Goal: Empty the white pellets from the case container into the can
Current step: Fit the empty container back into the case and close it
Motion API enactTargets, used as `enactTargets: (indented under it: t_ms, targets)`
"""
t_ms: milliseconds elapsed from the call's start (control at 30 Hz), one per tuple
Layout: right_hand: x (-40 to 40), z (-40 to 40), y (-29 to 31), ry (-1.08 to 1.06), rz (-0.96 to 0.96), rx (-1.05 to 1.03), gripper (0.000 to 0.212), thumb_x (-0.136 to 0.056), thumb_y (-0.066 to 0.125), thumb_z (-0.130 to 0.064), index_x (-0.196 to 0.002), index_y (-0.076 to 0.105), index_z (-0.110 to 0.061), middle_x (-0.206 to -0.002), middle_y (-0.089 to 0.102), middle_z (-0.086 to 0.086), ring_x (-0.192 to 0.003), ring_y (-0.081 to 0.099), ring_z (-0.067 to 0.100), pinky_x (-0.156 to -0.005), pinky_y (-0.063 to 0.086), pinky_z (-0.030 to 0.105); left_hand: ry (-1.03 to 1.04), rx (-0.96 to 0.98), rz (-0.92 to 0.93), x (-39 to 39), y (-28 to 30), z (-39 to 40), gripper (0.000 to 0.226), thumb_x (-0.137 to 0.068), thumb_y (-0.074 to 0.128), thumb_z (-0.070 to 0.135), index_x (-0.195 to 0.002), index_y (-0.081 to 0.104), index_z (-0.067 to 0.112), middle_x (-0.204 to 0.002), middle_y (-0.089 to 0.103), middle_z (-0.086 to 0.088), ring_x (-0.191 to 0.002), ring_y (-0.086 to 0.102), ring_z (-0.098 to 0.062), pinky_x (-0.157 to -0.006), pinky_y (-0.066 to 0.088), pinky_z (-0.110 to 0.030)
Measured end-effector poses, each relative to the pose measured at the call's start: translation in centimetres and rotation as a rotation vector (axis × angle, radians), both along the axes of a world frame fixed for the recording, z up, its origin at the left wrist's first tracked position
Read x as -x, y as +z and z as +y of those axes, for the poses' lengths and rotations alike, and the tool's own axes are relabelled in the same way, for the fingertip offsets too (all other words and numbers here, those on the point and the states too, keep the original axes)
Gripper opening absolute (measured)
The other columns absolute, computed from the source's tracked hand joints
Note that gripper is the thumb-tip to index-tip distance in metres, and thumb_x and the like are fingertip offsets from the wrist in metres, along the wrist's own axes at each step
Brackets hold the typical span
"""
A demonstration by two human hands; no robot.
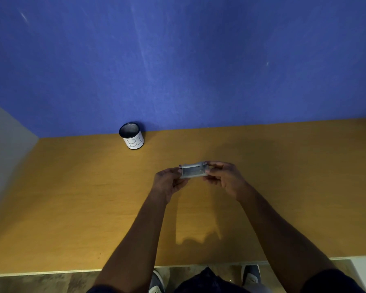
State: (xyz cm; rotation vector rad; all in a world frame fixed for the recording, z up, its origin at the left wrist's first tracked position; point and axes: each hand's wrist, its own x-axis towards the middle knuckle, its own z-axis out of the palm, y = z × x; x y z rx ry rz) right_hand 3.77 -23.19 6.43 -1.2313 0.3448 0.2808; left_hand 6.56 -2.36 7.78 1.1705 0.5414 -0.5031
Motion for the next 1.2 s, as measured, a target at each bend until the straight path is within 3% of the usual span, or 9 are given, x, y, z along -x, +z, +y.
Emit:
enactTargets:
  t_ms: [133, 300, 433, 567, 800, 900, 1000, 1100, 1200]
  targets:
    - [-0.1, -0.1, 0.2, 0.06, 0.002, 0.152, 0.034, -0.087, 0.07, 0.005, -0.121, 0.065, 0.0, -0.086, 0.072, 0.017, -0.063, 0.075, 0.02, -0.055, 0.06, 0.023, -0.026, -0.086, 0.003, 0.0, -0.1, -0.3, 0.028, -0.09, 0.062, -0.01, -0.118, 0.063, -0.01, -0.103, 0.065, -0.025, -0.079, 0.067, -0.031, -0.055, 0.063, -0.029]
    - [0.0, 0.3, 0.2, 0.137, -0.081, 0.334, 0.041, -0.089, 0.067, 0.009, -0.128, 0.06, 0.003, -0.09, 0.067, 0.028, -0.057, 0.068, 0.015, -0.056, 0.058, 0.023, 0.06, -0.2, 0.03, 0.0, -0.2, -1.0, 0.015, -0.088, 0.062, -0.012, -0.091, 0.07, 0.001, -0.081, 0.07, -0.017, -0.071, 0.068, -0.029, -0.04, 0.052, -0.02]
    - [0.3, -0.3, 0.1, 0.156, -0.143, 0.389, 0.049, -0.085, 0.071, 0.009, -0.132, 0.061, -0.001, -0.088, 0.07, 0.024, -0.056, 0.066, 0.009, -0.055, 0.057, 0.019, 0.035, -0.336, -0.031, 0.4, -1.2, -0.9, 0.017, -0.088, 0.064, -0.006, -0.096, 0.072, 0.007, -0.073, 0.069, -0.009, -0.069, 0.065, -0.024, -0.048, 0.044, -0.024]
    - [1.0, -0.7, -0.9, 0.176, -0.175, 0.415, 0.045, -0.091, 0.066, 0.005, -0.135, 0.06, -0.003, -0.097, 0.071, 0.015, -0.078, 0.066, 0.017, -0.068, 0.058, 0.022, -0.064, -0.409, -0.229, 0.7, -1.9, -0.1, 0.023, -0.086, 0.067, -0.003, -0.089, 0.072, 0.019, -0.064, 0.074, 0.01, -0.058, 0.068, -0.005, -0.046, 0.049, -0.02]
    - [2.2, -1.7, -3.9, 0.193, -0.108, 0.625, 0.044, -0.093, 0.067, -0.003, -0.136, 0.058, 0.0, -0.11, 0.074, 0.015, -0.097, 0.07, 0.022, -0.097, 0.058, 0.05, -0.201, -0.655, -0.315, 1.8, -4.4, -0.1, 0.017, -0.078, 0.078, 0.006, -0.095, 0.081, 0.009, -0.083, 0.079, -0.006, -0.072, 0.069, -0.014, -0.067, 0.055, -0.026]
    - [2.6, -1.4, -4.6, 0.234, -0.081, 0.77, 0.035, -0.091, 0.068, -0.006, -0.126, 0.069, -0.004, -0.099, 0.078, 0.015, -0.091, 0.075, 0.027, -0.089, 0.06, 0.05, -0.271, -0.774, -0.289, 2.7, -5.4, -0.3, 0.02, -0.076, 0.079, 0.009, -0.094, 0.083, 0.013, -0.088, 0.08, -0.004, -0.079, 0.073, -0.015, -0.073, 0.057, -0.026]
    - [2.8, -1.0, -5.1, 0.245, -0.042, 0.917, 0.015, -0.09, 0.07, -0.016, -0.091, 0.081, -0.006, -0.078, 0.078, 0.015, -0.071, 0.073, 0.023, -0.07, 0.059, 0.042, -0.304, -0.82, -0.241, 3.4, -6.0, -0.6, 0.016, -0.073, 0.081, 0.013, -0.09, 0.083, 0.014, -0.082, 0.079, -0.004, -0.077, 0.072, -0.015, -0.067, 0.053, -0.022]
    - [3.0, -0.7, -5.4, 0.258, 0.04, 0.969, 0.022, -0.088, 0.07, -0.019, -0.073, 0.079, -0.005, -0.071, 0.077, 0.012, -0.063, 0.071, 0.018, -0.063, 0.056, 0.029, -0.336, -0.846, -0.197, 3.6, -6.4, -0.8, 0.015, -0.074, 0.083, 0.016, -0.088, 0.083, 0.012, -0.075, 0.077, -0.005, -0.073, 0.072, -0.016, -0.06, 0.053, -0.018]
    - [3.2, -0.5, -5.7, 0.269, 0.049, 0.999, 0.024, -0.087, 0.069, -0.016, -0.067, 0.078, -0.005, -0.068, 0.077, 0.013, -0.058, 0.067, 0.013, -0.065, 0.058, 0.03, -0.351, -0.836, -0.175, 3.7, -6.8, -1.0, 0.016, -0.075, 0.081, 0.011, -0.09, 0.082, 0.007, -0.082, 0.079, -0.014, -0.081, 0.077, -0.022, -0.077, 0.063, -0.033]
